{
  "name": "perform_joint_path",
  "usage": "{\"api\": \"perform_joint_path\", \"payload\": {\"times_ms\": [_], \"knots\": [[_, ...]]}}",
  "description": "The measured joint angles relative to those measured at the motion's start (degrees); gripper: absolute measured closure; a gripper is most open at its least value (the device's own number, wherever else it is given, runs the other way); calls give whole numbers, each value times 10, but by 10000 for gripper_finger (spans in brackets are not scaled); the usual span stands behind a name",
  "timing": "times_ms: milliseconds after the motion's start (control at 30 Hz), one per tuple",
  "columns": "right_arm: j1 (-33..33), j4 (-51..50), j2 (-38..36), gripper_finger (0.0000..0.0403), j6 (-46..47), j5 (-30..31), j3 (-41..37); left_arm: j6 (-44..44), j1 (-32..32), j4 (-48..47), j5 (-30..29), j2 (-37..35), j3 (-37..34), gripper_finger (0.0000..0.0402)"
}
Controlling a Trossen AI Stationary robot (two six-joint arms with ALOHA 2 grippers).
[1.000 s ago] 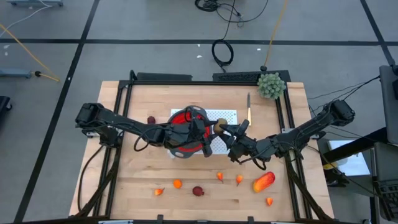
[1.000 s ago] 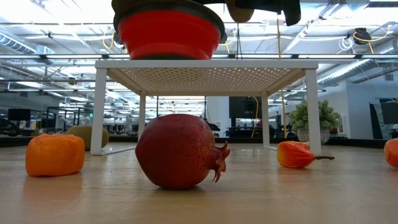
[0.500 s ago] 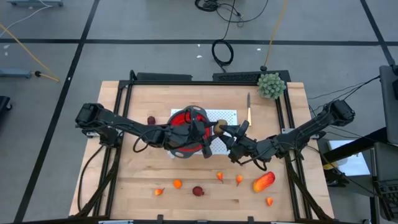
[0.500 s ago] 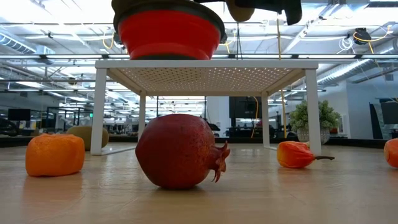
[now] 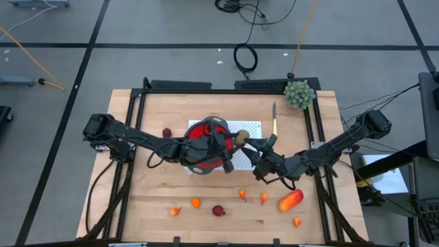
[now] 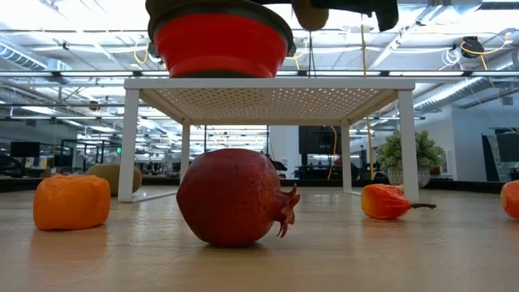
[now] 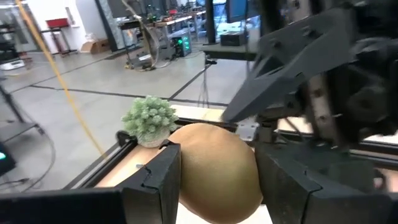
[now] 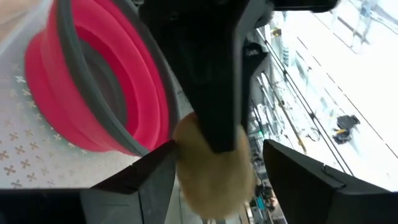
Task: Pick & Place Fruit
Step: Put the right kiwi into the strainer bowl on the shelf
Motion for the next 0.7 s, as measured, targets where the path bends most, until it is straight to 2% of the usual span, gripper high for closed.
{"api": "perform_joint_path", "payload": {"times_ms": [233,400,533,700], "knots": [[25,1,-1,170,0,19,1,15,1,-4,-30,-16,-1,229],[41,-2,-1,174,4,74,1,18,0,-15,-44,-28,-1,229],[54,-5,-4,191,6,100,-2,18,-3,-18,-46,-37,0,229],[67,-7,-21,230,28,102,-32,18,-15,-34,-61,-42,0,229]]}}
